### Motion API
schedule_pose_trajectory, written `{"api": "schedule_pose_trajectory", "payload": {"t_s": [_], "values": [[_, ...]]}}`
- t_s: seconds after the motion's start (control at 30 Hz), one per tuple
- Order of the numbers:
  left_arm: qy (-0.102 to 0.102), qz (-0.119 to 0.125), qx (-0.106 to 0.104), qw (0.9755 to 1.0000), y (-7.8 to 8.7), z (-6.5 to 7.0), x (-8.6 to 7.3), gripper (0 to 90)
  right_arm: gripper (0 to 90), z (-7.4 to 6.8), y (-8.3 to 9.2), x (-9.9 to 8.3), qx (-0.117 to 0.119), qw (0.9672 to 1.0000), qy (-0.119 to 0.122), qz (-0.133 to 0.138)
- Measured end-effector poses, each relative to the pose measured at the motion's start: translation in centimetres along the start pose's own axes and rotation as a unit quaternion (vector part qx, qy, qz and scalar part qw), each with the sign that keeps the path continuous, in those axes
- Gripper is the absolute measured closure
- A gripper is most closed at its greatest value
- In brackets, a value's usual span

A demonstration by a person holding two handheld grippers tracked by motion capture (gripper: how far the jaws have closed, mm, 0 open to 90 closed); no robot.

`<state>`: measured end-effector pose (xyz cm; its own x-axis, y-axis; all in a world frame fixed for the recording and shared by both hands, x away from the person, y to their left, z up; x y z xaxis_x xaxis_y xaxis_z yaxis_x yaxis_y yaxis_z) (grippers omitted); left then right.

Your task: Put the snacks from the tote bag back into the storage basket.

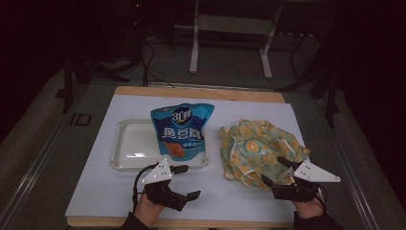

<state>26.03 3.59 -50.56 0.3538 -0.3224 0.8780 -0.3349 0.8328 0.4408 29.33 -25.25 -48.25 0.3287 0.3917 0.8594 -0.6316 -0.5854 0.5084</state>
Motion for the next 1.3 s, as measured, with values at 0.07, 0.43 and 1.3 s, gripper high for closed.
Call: {"api": "schedule_pose_trajectory", "payload": {"t_s": [0.07, 0.43, 1.3], "values": [[0.0, -0.002, -0.001, 1.0, -0.2, -0.1, -0.3, 9.1, 14.1, 0.1, 0.3, -0.4, -0.002, 1.0, -0.006, 0.005], [-0.044, -0.033, 0.033, 0.9979, -1.4, -0.2, -2.0, 9.1, 14.2, 0.6, 0.6, -3.1, -0.043, 0.999, -0.009, -0.002], [-0.024, -0.037, 0.029, 0.9986, -1.3, -1.2, -2.9, 9.1, 14.3, 1.8, 1.1, -3.6, -0.067, 0.9969, -0.031, 0.026]]}}
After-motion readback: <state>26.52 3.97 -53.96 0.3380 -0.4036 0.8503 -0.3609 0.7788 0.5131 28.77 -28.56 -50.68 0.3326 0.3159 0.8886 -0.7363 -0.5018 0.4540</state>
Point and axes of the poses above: each handheld gripper's, and its own axes: y roughly backward along the jaws, x roughly out of its top, z roughly to its right, the point moved 8 cm from there along -y, roughly forward along the jaws, and after that the axes turned 7 degrees about -z, right-handed, at the moved point
